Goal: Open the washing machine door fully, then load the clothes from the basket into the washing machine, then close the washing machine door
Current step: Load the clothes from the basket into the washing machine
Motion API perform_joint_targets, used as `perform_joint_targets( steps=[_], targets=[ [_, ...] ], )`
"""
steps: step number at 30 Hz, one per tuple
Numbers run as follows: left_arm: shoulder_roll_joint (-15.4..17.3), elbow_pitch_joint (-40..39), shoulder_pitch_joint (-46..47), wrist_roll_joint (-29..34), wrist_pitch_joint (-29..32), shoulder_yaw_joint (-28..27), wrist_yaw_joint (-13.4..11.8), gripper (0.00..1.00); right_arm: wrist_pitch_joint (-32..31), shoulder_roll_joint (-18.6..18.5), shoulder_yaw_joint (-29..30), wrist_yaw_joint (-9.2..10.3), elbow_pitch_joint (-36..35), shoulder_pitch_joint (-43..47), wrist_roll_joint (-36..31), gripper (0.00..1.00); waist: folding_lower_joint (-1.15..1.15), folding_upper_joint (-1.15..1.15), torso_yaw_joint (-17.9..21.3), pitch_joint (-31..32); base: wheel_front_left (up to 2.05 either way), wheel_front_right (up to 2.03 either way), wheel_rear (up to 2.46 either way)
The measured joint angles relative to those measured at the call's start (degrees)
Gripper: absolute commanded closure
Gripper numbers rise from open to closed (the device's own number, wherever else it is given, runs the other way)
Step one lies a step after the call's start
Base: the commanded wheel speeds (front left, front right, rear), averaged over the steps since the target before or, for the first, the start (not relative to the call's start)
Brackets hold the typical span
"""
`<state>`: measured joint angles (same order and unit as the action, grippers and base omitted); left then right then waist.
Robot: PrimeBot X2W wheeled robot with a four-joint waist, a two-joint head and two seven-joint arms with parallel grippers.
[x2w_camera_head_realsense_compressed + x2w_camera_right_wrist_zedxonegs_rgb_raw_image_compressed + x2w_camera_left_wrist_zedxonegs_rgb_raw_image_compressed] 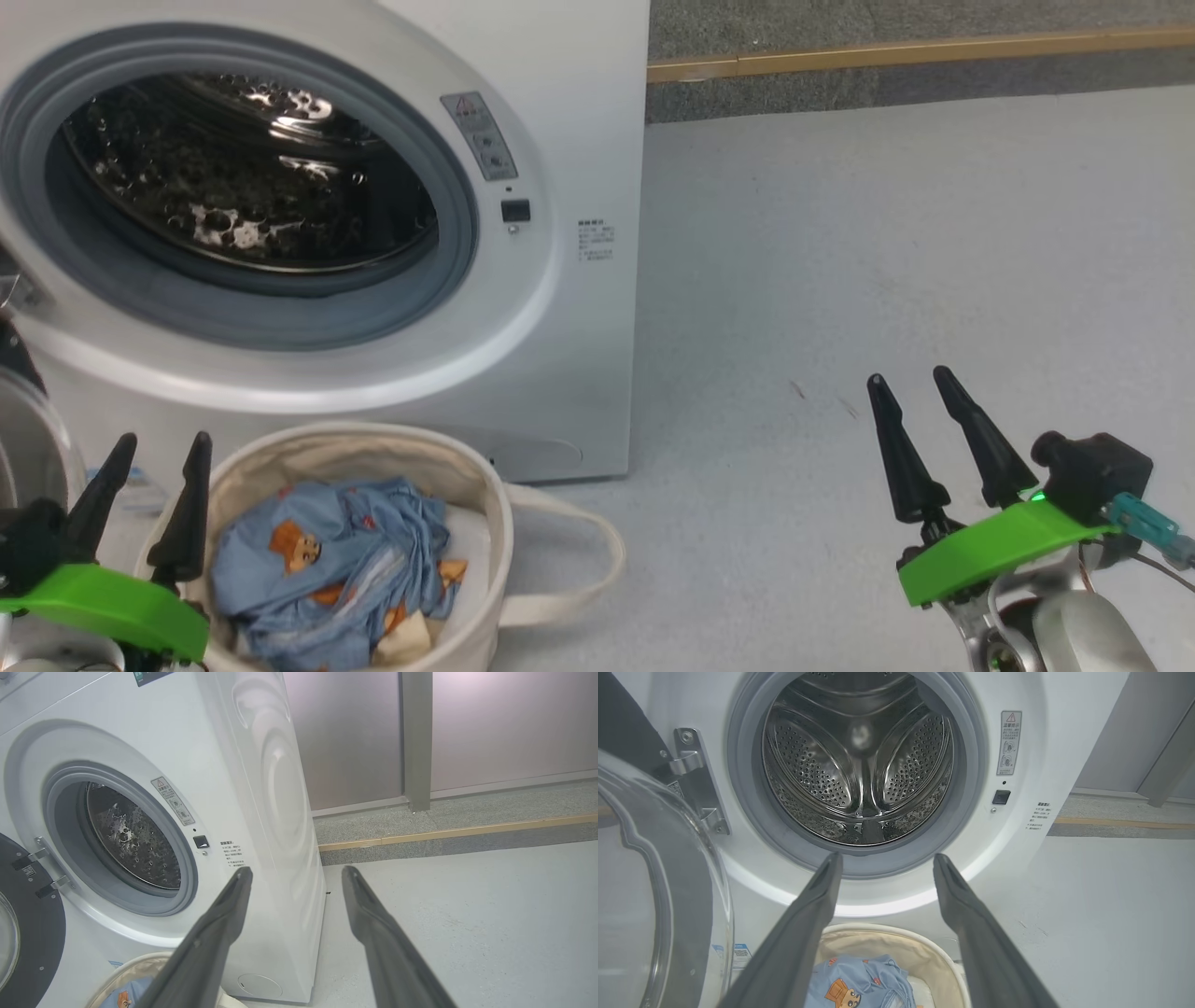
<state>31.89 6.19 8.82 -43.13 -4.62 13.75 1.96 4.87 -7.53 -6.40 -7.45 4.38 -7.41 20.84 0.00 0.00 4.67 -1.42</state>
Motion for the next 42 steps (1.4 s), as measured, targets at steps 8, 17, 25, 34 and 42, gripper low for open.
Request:
perform_joint_targets(
  steps=[8, 17, 25, 34, 42],
  targets=[
    [-0.4, 2.5, 0.3, 1.3, 1.7, 1.1, -3.0, 0.0, 0.0, 0.1, 0.0, 0.0, 0.0, -0.1, -0.1, 0.0, 0.01, 0.0, -0.1, 0.0, 1.03, -1.03, 0.0],
    [-0.7, 5.7, 0.9, 0.9, 7.2, 3.9, -3.5, 0.0, 0.0, 0.1, -0.1, 0.0, 0.0, 0.0, -0.1, 0.0, 0.0, 0.0, 0.2, -0.1, 0.09, -0.09, 0.0],
    [-3.3, 15.0, 5.0, 1.4, 13.2, 10.2, -1.4, 0.0, -0.1, 0.1, -0.1, 0.0, -0.9, -0.5, -0.2, 0.0, 0.0, 0.0, 0.9, -1.7, 0.0, 0.0, 0.0],
    [-8.5, 34.6, 11.3, -0.1, 11.0, 13.4, 4.7, 0.0, -0.1, 1.2, -0.2, 0.0, -3.1, -1.3, -2.1, 0.0, 0.0, 0.0, 3.1, -5.1, 0.0, 0.0, 0.0],
    [-10.1, 43.6, 18.0, -7.0, 8.4, 16.4, 5.6, 0.0, -0.3, 2.5, 0.8, 0.0, -8.0, -3.2, -4.7, 0.0, 0.0, 0.0, 5.0, -11.4, 0.0, 0.0, 0.0]
  ],
)
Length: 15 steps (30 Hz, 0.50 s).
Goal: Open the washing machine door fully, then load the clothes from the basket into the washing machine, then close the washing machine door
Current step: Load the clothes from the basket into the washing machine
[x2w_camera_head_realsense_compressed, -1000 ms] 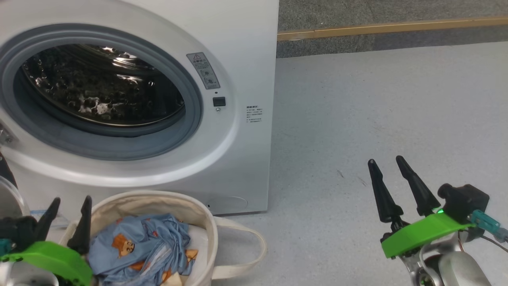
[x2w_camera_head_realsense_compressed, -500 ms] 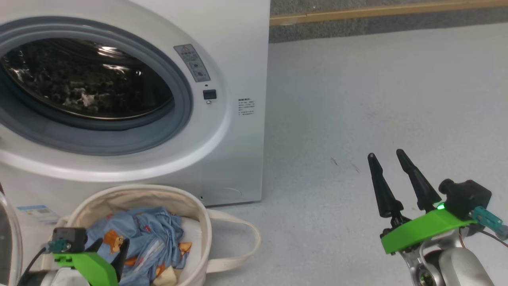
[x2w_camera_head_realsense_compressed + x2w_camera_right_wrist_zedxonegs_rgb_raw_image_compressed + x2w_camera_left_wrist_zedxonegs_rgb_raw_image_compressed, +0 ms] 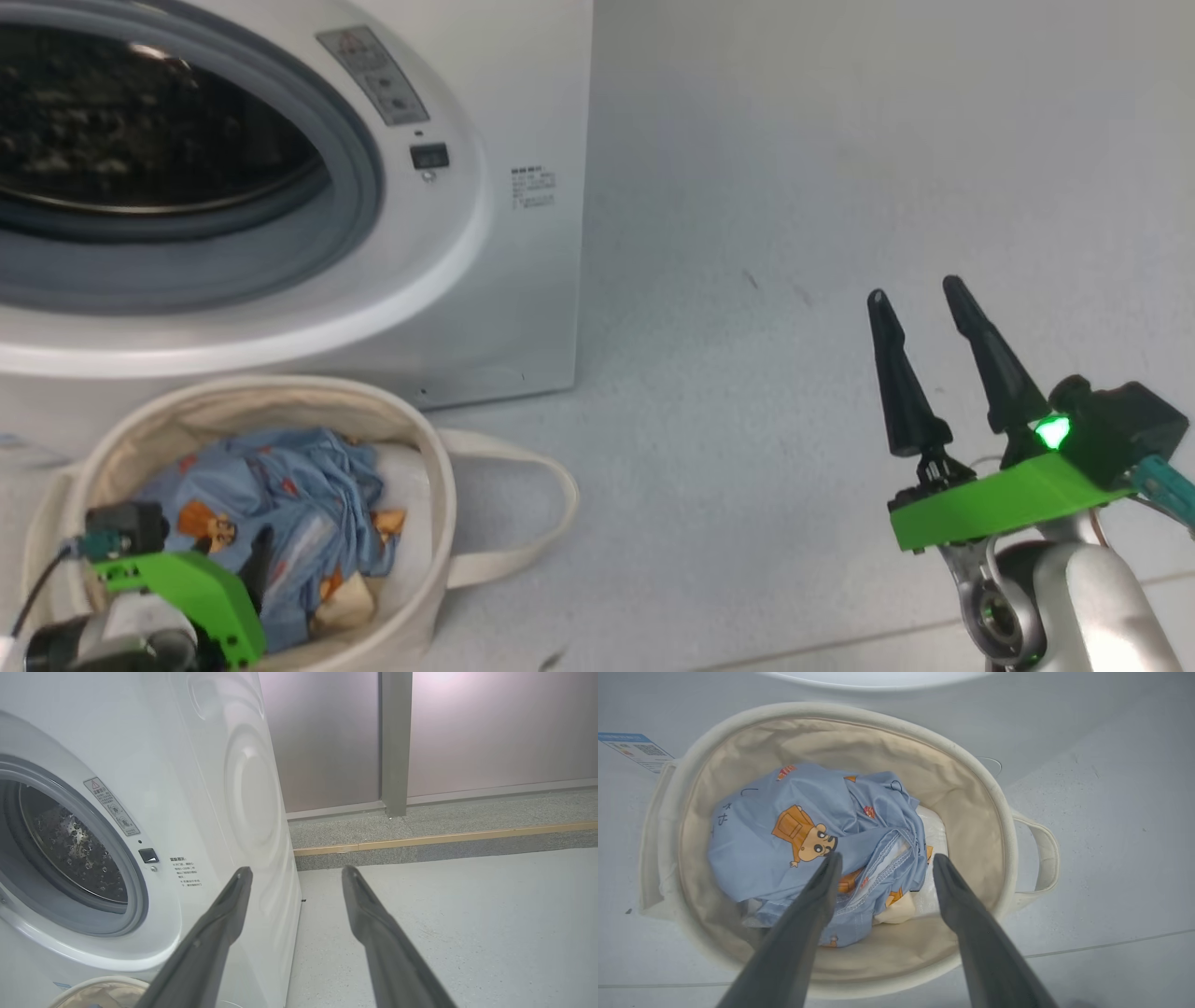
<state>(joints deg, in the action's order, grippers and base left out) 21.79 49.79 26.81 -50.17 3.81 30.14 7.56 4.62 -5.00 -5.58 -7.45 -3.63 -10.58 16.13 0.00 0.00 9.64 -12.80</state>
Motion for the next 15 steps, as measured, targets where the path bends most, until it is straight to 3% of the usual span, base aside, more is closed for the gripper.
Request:
perform_joint_targets(
  steps=[15],
  targets=[
    [3.7, 6.4, 13.1, -13.4, -1.0, 7.2, 0.0, 0.0, -0.5, 1.7, 2.6, 0.0, -11.8, -1.9, -4.6, 0.0, 0.02, 0.0, 0.5, -16.8, 0.0, 0.0, 0.0]
  ],
)
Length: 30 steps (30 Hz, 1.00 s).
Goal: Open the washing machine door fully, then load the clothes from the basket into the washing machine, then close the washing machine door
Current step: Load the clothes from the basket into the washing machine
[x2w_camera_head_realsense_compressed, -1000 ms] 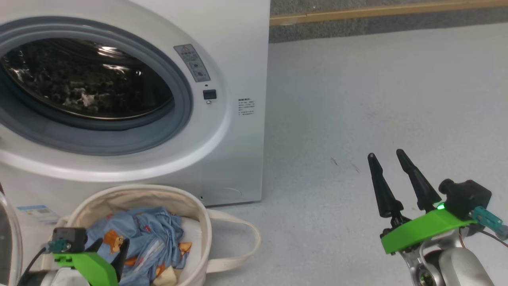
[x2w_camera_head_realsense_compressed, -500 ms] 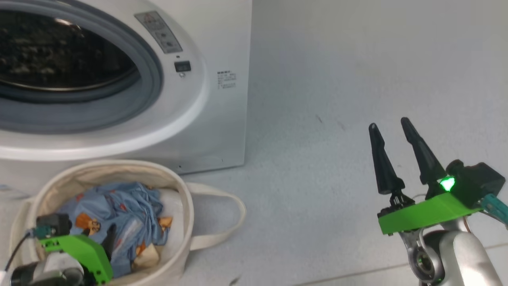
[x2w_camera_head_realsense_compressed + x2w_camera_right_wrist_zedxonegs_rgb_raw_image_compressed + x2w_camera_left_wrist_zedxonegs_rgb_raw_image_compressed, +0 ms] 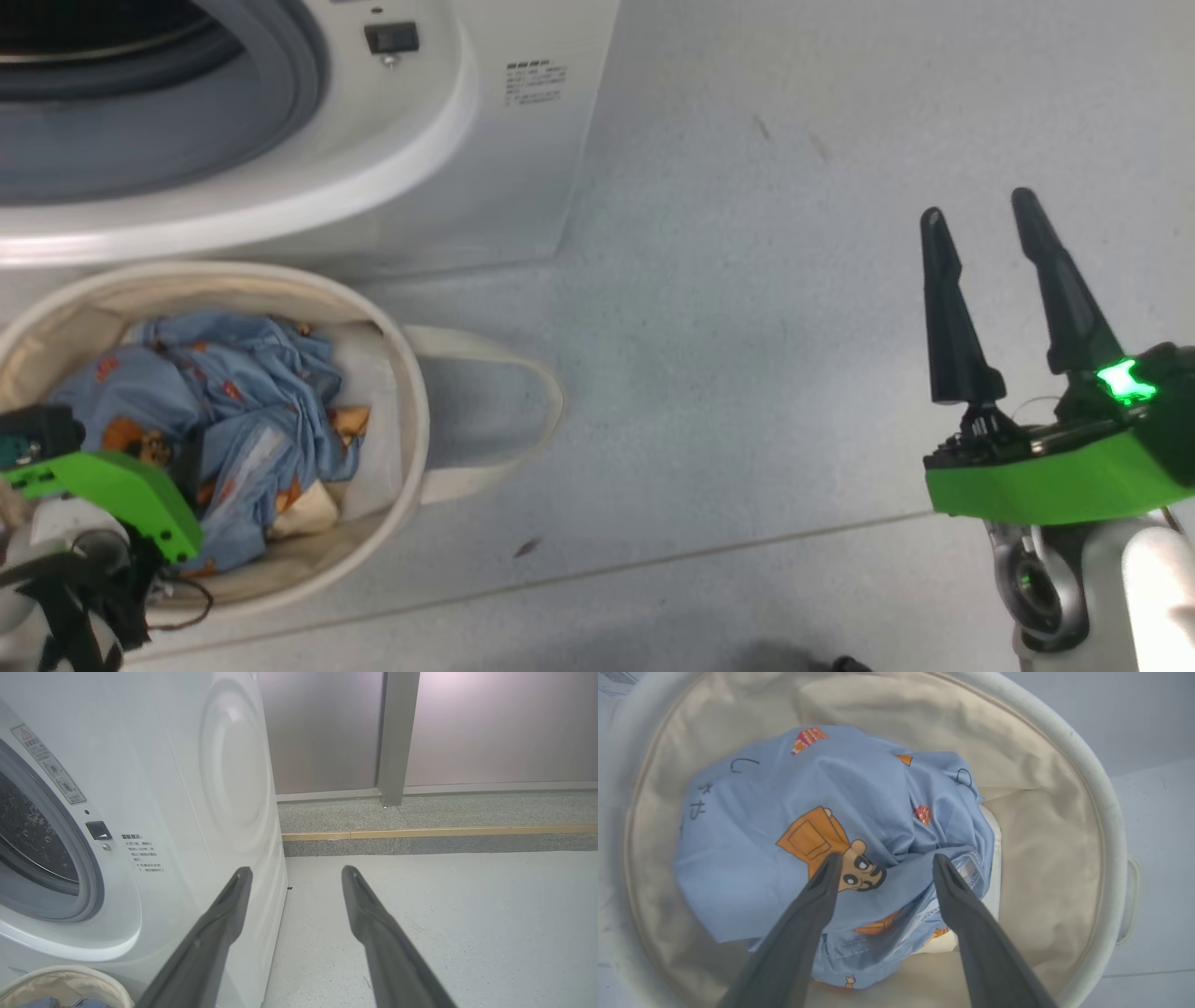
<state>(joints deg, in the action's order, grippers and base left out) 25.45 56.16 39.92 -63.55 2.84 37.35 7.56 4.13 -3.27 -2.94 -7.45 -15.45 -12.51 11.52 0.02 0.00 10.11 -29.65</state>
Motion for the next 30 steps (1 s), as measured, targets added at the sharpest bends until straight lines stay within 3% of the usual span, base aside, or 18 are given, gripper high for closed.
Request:
perform_joint_targets(
  steps=[12, 18, 19, 26, 30],
  targets=[
    [0.1, 2.6, 6.9, -5.4, -0.4, 4.9, 0.0, 0.0, 0.7, 0.1, 2.4, 0.0, -5.5, 0.0, 0.0, 0.0, -0.01, 0.0, -1.5, -9.6, 0.0, 0.0, 0.0],
    [-0.9, 3.8, 8.5, -7.1, -0.3, 7.2, 0.0, 0.0, 0.7, 0.1, 3.3, 0.0, -6.6, 0.2, -0.6, 0.0, -0.01, 0.0, -2.5, -11.5, 0.0, 0.0, 0.0],
    [-1.1, 3.8, 8.5, -7.2, -0.3, 7.6, 0.0, 1.0, 0.6, 0.1, 3.4, 0.0, -6.8, 0.2, -0.8, 0.0, -0.01, 0.0, -2.6, -11.5, 0.0, 0.0, 0.0],
    [-1.8, 2.4, 8.3, -9.2, -1.8, 11.0, 0.0, 1.0, -0.1, 0.1, 3.4, 0.0, -6.9, 0.2, -0.9, 0.0, -0.02, 0.0, -3.4, -9.0, 0.0, 0.0, 0.0],
    [-1.4, -2.8, 6.9, -11.3, -3.4, 13.1, 0.0, 1.0, -0.6, 0.1, 2.5, 0.0, -4.9, 0.0, -0.9, 0.0, -0.02, 0.0, -3.9, -6.4, 0.0, 0.0, 0.0]
  ],
)
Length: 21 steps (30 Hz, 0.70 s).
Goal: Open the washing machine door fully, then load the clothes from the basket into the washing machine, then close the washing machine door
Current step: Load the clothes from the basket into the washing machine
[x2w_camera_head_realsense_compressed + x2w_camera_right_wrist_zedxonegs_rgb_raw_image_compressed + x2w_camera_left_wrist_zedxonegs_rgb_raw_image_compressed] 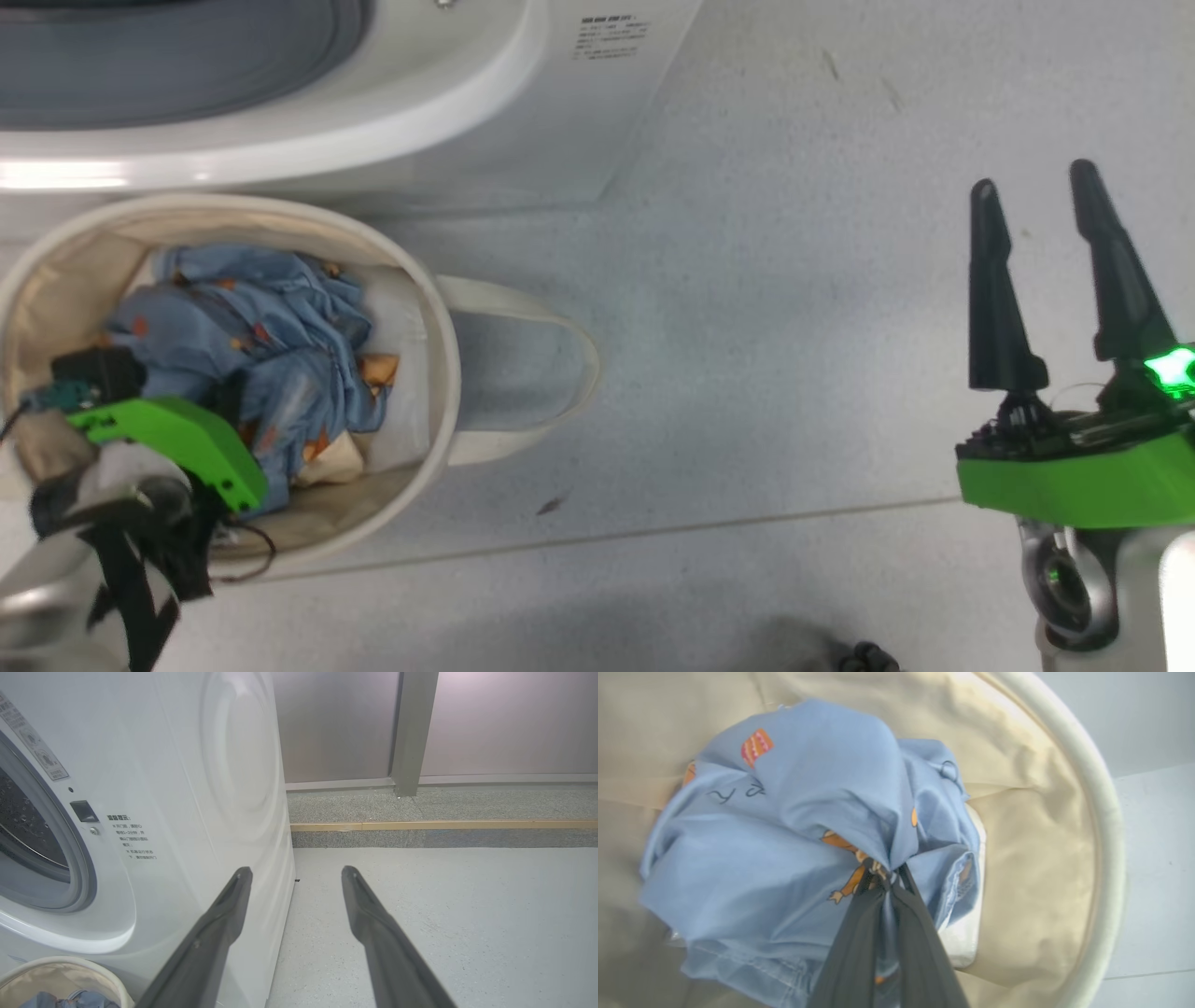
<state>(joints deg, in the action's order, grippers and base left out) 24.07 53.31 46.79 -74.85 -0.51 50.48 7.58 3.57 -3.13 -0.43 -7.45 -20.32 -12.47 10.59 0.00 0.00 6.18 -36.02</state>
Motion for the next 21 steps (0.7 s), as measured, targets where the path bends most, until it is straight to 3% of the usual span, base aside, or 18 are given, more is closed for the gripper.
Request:
perform_joint_targets(
  steps=[10, 16, 21],
  targets=[
    [3.6, -5.5, -5.7, -1.5, -11.1, 3.9, 0.0, 1.0, -0.5, 0.0, -2.1, 0.0, 6.6, -0.4, 0.1, 0.0, 0.0, 0.0, -1.6, 8.1, 0.0, 0.0, 0.0],
    [5.0, -10.8, -8.8, -0.8, -13.4, 4.8, 0.0, 1.0, -0.5, 0.0, -3.4, 0.0, 11.3, -0.5, 1.2, 0.0, 0.0, 0.0, -3.1, 14.3, 0.0, 0.0, 0.0],
    [7.1, -16.1, -10.8, 5.2, -13.7, -1.3, 0.0, 1.0, -0.4, -0.4, -4.0, 0.0, 14.2, -0.4, 3.3, 0.0, 0.0, 0.0, -4.5, 19.4, 0.0, 0.0, 0.0]
  ],
)
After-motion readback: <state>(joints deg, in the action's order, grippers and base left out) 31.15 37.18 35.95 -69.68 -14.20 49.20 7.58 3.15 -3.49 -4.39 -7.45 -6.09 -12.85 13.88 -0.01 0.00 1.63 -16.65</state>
